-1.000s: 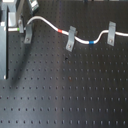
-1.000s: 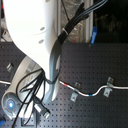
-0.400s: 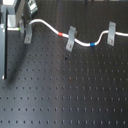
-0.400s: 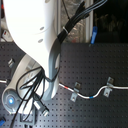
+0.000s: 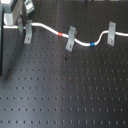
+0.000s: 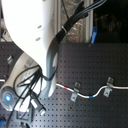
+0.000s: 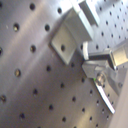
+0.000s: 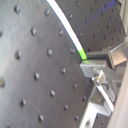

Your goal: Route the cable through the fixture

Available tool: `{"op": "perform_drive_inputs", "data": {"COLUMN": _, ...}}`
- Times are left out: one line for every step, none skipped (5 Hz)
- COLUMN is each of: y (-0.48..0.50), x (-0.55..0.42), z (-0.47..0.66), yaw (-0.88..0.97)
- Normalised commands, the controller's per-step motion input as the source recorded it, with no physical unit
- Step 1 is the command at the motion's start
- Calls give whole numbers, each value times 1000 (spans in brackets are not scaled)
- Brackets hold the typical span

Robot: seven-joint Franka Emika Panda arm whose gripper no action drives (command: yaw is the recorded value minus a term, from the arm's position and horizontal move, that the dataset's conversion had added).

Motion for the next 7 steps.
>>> {"op": "perform_drive_inputs", "data": {"y": -41, "x": -4, "z": 0, "yaw": 0}}
{"op": "perform_drive_inputs", "data": {"y": -373, "x": 17, "z": -165, "yaw": 0}}
{"op": "perform_drive_inputs", "data": {"y": -63, "x": 3, "z": -17, "yaw": 0}}
{"op": "perform_drive_inputs", "data": {"y": -252, "x": 58, "z": -163, "yaw": 0}}
{"op": "perform_drive_inputs", "data": {"y": 13, "x": 2, "z": 0, "yaw": 0}}
{"op": "perform_drive_inputs", "data": {"y": -77, "x": -9, "z": 1, "yaw": 0}}
{"op": "perform_drive_inputs", "data": {"y": -153, "x": 60, "z": -105, "yaw": 0}}
